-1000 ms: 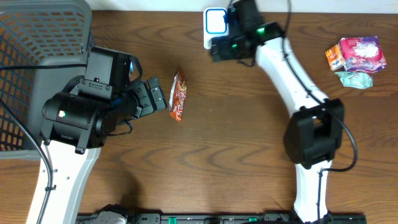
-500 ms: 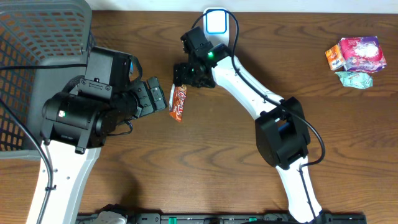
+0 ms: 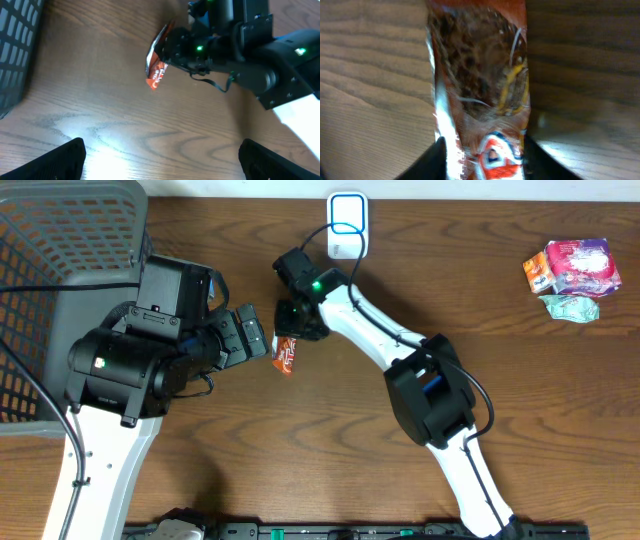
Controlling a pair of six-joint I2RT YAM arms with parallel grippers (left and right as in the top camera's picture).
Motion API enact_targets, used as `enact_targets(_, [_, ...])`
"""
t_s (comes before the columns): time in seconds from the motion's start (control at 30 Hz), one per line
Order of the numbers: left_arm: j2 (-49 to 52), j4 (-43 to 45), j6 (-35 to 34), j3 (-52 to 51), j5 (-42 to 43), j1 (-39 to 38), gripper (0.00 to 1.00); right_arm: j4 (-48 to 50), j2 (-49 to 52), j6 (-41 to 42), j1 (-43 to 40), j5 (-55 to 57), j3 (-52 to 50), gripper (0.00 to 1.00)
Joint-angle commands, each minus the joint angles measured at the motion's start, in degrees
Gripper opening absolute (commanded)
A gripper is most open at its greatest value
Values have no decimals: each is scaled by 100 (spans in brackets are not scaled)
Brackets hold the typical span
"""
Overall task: Scan the item barcode
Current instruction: 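Reach the right gripper to the brown-red wrapper and grasp it, then lift the brown-red wrapper and hold it up to the scanner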
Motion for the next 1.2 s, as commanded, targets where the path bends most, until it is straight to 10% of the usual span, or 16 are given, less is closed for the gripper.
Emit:
enact_targets(0.0, [-31,-4,-11,37,-33,4,98,-4,247,199,92,68,-52,23])
enact_targets(0.1, [-31,-4,-13,37,-33,4,98,37,240,197,125,232,-48,1])
enact_targets(0.7, [-31,-4,-11,37,-33,4,98,-1770,-387,-2653,-33,4247,791,1])
enact_targets(0.97, [-31,-2,-11,37,-33,4,98,-2704,-358,-3145,-81,4321,402,1])
enact_targets(1.17, [-31,-4,-11,37,-33,4,98,-2522,-356,-2822,-103,4155,116,26])
